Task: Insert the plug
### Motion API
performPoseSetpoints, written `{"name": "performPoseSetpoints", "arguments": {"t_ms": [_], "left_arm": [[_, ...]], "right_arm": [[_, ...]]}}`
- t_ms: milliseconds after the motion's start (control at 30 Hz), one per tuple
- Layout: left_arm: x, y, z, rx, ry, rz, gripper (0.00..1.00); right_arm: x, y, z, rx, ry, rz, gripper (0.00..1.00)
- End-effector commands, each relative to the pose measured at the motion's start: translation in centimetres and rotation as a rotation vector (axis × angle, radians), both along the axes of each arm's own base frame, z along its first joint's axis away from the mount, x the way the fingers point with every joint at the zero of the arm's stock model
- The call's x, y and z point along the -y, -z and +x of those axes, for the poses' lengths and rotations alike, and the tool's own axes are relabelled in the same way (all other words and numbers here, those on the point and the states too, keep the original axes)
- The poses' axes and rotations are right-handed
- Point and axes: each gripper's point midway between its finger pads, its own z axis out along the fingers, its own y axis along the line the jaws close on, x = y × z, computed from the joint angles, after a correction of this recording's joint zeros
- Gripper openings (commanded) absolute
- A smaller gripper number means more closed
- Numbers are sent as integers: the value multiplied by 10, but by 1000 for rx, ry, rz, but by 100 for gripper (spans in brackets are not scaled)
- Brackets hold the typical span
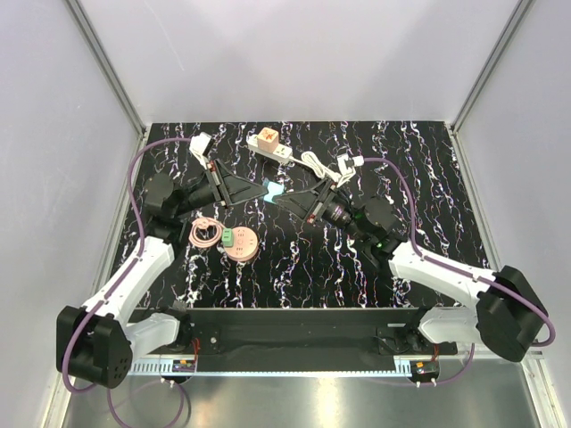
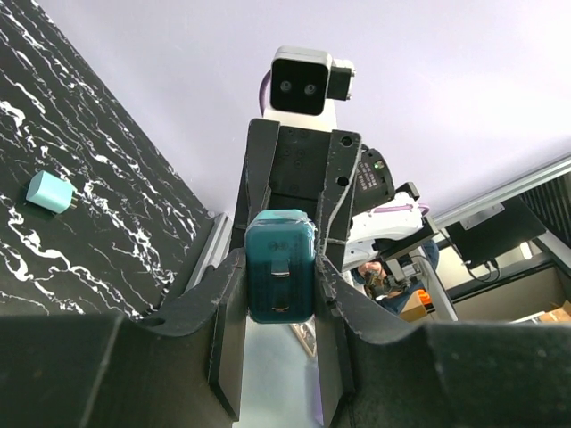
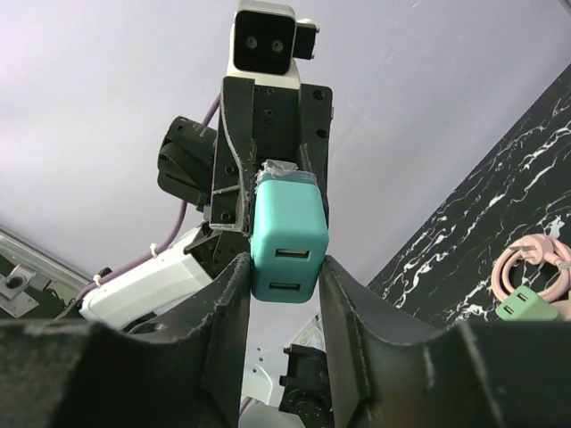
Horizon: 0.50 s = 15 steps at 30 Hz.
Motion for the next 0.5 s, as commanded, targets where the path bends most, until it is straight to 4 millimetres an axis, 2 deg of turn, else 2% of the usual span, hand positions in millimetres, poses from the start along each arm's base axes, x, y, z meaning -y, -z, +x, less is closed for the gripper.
{"name": "performPoseSetpoints", "arguments": {"t_ms": [0,67,133,167,200,233,300,333,367,400,433,467], "left_arm": [[0,-9,-3,57,10,-32,0],[1,-7,-2,47,12,-32,0],[1,-6,-3,47,16,-33,0],[1,-4,-3,43,17,-31,0],[1,-3,-4,43,22,-30,1],[1,-2,-4,45,25,-30,13],[0,1,-5,46,26,-23,44],[0,3,-5,48,19,-15,75],[-1,4,-4,85,6,6,85],[-1,14,-1,37,-4,37,95],[-2,18,1,33,-13,58,99],[-4,27,4,21,-30,104,99]], "right_arm": [[4,-20,2,56,17,76,39],[4,-21,1,61,14,85,38],[4,-20,2,64,16,89,30],[4,-19,2,69,20,86,22],[4,-20,3,74,22,84,10],[3,-20,2,77,16,80,3],[1,-20,3,82,15,59,0],[-2,-15,5,56,12,23,0],[-4,-12,7,51,18,-6,0],[-6,-9,9,27,17,-45,0],[-6,-7,9,25,17,-61,0],[-4,-8,8,31,27,-75,0]]}}
